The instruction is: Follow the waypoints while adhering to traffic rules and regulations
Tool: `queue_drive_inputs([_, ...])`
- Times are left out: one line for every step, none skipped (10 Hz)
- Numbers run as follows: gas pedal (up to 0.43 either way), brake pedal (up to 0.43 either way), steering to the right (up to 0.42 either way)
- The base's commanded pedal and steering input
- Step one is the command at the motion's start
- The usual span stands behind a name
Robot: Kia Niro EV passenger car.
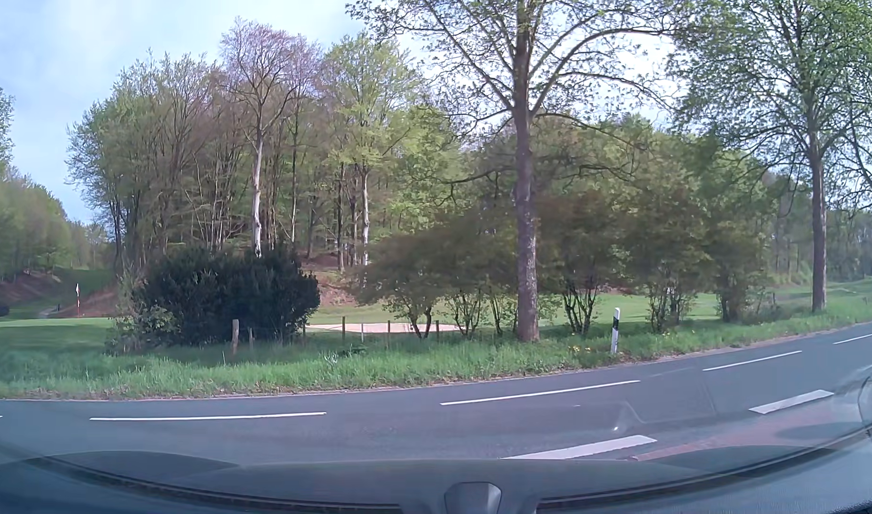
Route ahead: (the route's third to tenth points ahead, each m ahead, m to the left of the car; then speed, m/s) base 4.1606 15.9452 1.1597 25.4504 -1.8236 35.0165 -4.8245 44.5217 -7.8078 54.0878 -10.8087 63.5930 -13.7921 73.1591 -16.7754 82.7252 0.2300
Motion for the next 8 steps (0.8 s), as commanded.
queue_drive_inputs([0.000, 0.183, -0.002])
queue_drive_inputs([0.000, 0.183, -0.002])
queue_drive_inputs([0.000, 0.183, -0.002])
queue_drive_inputs([0.000, 0.183, -0.002])
queue_drive_inputs([0.000, 0.183, -0.003])
queue_drive_inputs([0.000, 0.183, -0.003])
queue_drive_inputs([0.000, 0.183, -0.003])
queue_drive_inputs([0.000, 0.183, -0.003])
